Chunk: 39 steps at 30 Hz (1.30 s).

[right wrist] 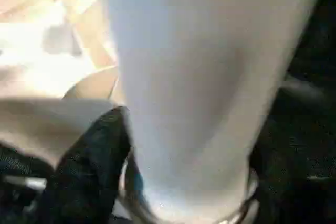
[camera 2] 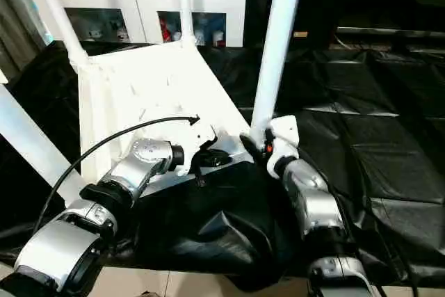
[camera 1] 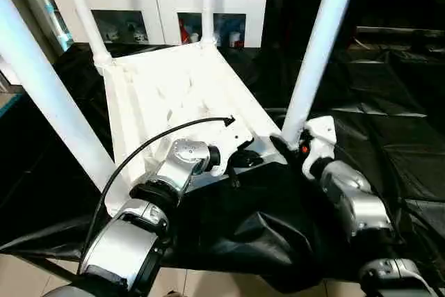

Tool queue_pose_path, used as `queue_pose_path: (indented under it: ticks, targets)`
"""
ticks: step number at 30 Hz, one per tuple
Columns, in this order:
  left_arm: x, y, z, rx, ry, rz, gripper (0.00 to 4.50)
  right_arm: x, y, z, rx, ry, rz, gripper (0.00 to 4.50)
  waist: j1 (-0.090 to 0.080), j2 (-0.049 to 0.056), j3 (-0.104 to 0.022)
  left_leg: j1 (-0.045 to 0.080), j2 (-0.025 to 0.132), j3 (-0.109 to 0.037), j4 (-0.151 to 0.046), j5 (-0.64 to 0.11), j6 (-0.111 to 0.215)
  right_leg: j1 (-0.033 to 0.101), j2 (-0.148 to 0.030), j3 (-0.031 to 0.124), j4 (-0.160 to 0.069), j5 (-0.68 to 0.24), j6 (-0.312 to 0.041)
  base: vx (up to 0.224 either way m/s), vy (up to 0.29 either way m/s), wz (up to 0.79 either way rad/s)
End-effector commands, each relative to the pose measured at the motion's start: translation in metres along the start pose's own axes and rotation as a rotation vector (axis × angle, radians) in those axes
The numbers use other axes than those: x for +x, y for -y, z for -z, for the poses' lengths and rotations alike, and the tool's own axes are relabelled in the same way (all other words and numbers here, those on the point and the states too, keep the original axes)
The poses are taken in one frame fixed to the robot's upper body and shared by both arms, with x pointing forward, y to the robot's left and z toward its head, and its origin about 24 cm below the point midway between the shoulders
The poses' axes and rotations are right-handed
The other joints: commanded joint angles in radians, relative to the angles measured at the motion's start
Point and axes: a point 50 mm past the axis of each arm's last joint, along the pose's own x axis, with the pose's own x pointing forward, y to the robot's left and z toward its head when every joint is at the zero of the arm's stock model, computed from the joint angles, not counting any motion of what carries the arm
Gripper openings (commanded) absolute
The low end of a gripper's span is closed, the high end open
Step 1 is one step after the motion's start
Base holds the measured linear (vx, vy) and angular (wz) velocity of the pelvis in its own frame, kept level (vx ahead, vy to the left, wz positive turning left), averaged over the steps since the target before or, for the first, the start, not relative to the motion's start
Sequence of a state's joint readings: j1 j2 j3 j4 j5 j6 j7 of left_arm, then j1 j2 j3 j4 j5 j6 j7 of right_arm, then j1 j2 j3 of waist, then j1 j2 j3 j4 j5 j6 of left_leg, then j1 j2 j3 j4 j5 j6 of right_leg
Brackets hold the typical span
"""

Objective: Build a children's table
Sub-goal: Rotate leg to tighten

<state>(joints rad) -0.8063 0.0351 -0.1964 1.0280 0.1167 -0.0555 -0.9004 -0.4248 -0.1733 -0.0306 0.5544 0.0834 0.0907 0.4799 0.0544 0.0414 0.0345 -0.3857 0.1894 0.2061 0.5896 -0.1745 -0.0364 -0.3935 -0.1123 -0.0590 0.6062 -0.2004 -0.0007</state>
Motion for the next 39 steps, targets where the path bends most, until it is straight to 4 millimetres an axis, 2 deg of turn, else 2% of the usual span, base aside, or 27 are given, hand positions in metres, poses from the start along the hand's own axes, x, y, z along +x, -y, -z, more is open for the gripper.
queue_pose_path:
  ticks: [1,6,9,11,12,18,20,23,25,29,35,36,37,39]
  targets:
    - [0.014,0.011,-0.022,0.067,0.083,0.073,0.0,0.006,-0.035,0.014,-0.013,-0.058,-0.217,3.63,-0.007,-0.017,-0.052,0.019,0.037,-0.022,-0.075,-0.259,0.044,0.037,-0.038,0.032,-0.087,-0.193,-0.196,0.0,0.0,0.0]
    - [-0.002,0.01,-0.015,0.086,0.093,0.188,0.0,-0.008,-0.026,0.004,-0.03,-0.034,-0.398,3.82,0.002,-0.018,-0.057,0.014,0.04,-0.02,-0.067,-0.184,0.106,0.047,-0.038,0.027,-0.073,-0.064,-0.232,0.0,0.0,0.0]
    - [-0.019,0.008,-0.008,0.098,0.096,0.292,0.0,-0.023,-0.016,0.002,-0.102,-0.061,-0.512,3.82,0.007,-0.018,-0.058,0.013,0.042,-0.017,-0.063,-0.174,0.121,0.046,-0.038,0.025,-0.069,-0.045,-0.255,0.0,0.0,0.0]
    - [-0.024,0.008,-0.006,0.094,0.097,0.323,0.0,-0.027,-0.014,0.002,-0.104,-0.07,-0.551,3.82,0.008,-0.016,-0.057,0.013,0.043,-0.016,-0.063,-0.181,0.124,0.044,-0.038,0.025,-0.068,-0.047,-0.261,0.0,0.0,0.0]
    - [-0.029,0.008,-0.004,0.086,0.097,0.357,0.0,-0.03,-0.012,0.002,-0.109,-0.074,-0.581,3.82,0.013,-0.022,-0.057,0.015,0.046,-0.015,-0.064,-0.18,0.124,0.041,-0.04,0.026,-0.067,-0.07,-0.262,0.0,0.0,0.0]
    - [-0.042,0.007,0.001,0.078,0.08,0.438,0.0,-0.037,-0.01,-0.002,-0.121,-0.07,-0.649,3.82,0.015,-0.022,-0.056,0.018,0.048,-0.015,-0.066,-0.189,0.108,0.038,-0.039,0.027,-0.065,-0.066,-0.272,0.0,0.0,0.0]
    - [-0.049,0.005,0.005,0.08,0.052,0.457,0.0,-0.038,-0.009,-0.004,-0.12,-0.074,-0.673,3.56,0.018,-0.026,-0.056,0.016,0.047,-0.016,-0.066,-0.178,0.109,0.04,-0.04,0.028,-0.063,-0.059,-0.271,0.0,0.0,0.0]
    - [-0.053,0.004,0.005,0.081,0.048,0.462,0.0,-0.04,-0.008,-0.004,-0.109,-0.076,-0.694,3.43,0.022,-0.026,-0.058,0.017,0.048,-0.014,-0.063,-0.155,0.117,0.039,-0.039,0.028,-0.059,-0.028,-0.275,0.0,0.0,0.0]
    - [-0.053,0.004,0.005,0.081,0.052,0.461,0.0,-0.04,-0.009,-0.005,-0.103,-0.076,-0.705,3.09,0.028,-0.025,-0.058,0.018,0.048,-0.014,-0.062,-0.145,0.12,0.038,-0.04,0.028,-0.057,-0.018,-0.277,0.0,0.0,0.0]
    - [-0.053,0.005,0.004,0.081,0.058,0.462,0.0,-0.042,-0.011,-0.002,-0.081,-0.086,-0.733,2.78,0.032,-0.026,-0.058,0.017,0.048,-0.015,-0.062,-0.141,0.116,0.039,-0.04,0.028,-0.055,-0.018,-0.276,0.0,0.0,0.0]
    - [-0.046,0.004,0.001,0.095,0.074,0.391,0.0,-0.039,-0.015,0.007,-0.045,-0.106,-0.68,2.6,0.033,-0.029,-0.059,0.016,0.046,-0.015,-0.06,-0.13,0.118,0.04,-0.041,0.028,-0.055,-0.02,-0.271,0.0,0.0,0.0]
    - [-0.043,0.001,0.0,0.098,0.068,0.337,0.0,-0.035,-0.012,0.011,-0.05,-0.122,-0.606,2.6,0.032,-0.029,-0.057,0.014,0.047,-0.016,-0.061,-0.134,0.112,0.038,-0.041,0.028,-0.056,-0.033,-0.267,0.0,0.0,0.0]
    - [-0.043,0.001,0.0,0.098,0.068,0.337,0.0,-0.035,-0.012,0.011,-0.05,-0.122,-0.606,2.59,0.03,-0.03,-0.056,0.015,0.046,-0.016,-0.062,-0.146,0.107,0.037,-0.041,0.028,-0.059,-0.051,-0.263,0.0,0.0,0.0]
    - [-0.03,-0.007,-0.005,0.077,0.067,0.163,0.0,-0.023,-0.006,0.022,-0.049,-0.156,-0.375,2.59,0.022,-0.033,-0.051,0.018,0.044,-0.017,-0.068,-0.204,0.068,0.034,-0.043,0.03,-0.071,-0.151,-0.242,0.0,0.0,0.0]
